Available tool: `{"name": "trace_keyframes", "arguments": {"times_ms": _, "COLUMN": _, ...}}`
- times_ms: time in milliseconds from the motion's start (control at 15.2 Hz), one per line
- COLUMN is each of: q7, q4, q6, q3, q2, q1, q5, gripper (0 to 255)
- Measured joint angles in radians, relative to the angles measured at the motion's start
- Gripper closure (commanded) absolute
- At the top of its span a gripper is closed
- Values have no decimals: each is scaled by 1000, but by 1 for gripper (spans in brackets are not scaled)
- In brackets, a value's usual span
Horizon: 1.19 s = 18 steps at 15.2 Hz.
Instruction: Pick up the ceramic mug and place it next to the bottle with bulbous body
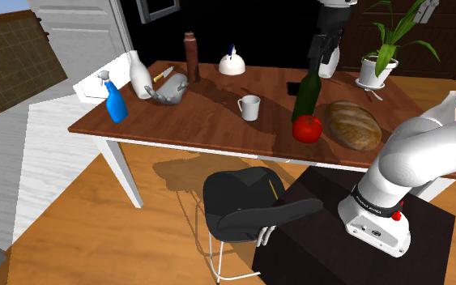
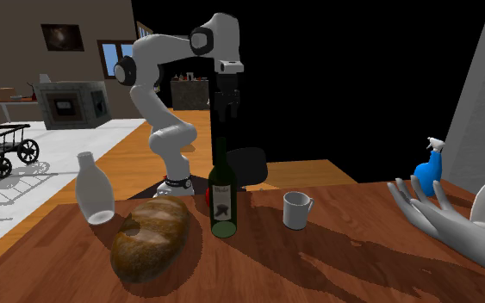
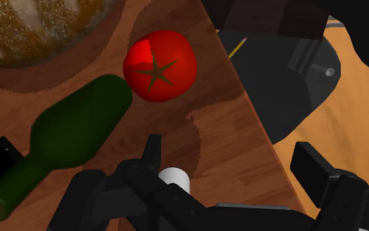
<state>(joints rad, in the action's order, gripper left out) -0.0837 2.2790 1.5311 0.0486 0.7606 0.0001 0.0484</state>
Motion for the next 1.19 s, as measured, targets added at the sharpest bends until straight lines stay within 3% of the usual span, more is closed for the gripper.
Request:
{"name": "trace_keyframes", "arguments": {"times_ms": 330, "q7": -22, "q4": 11, "q6": 88, "q3": 25, "q2": -79, "q1": -1, "q5": 4, "gripper": 0}}
{"name": "trace_keyframes", "arguments": {"times_ms": 1188, "q7": -129, "q4": -96, "q6": 406, "q3": 114, "q2": -514, "q1": 8, "q5": -38, "gripper": 0}}
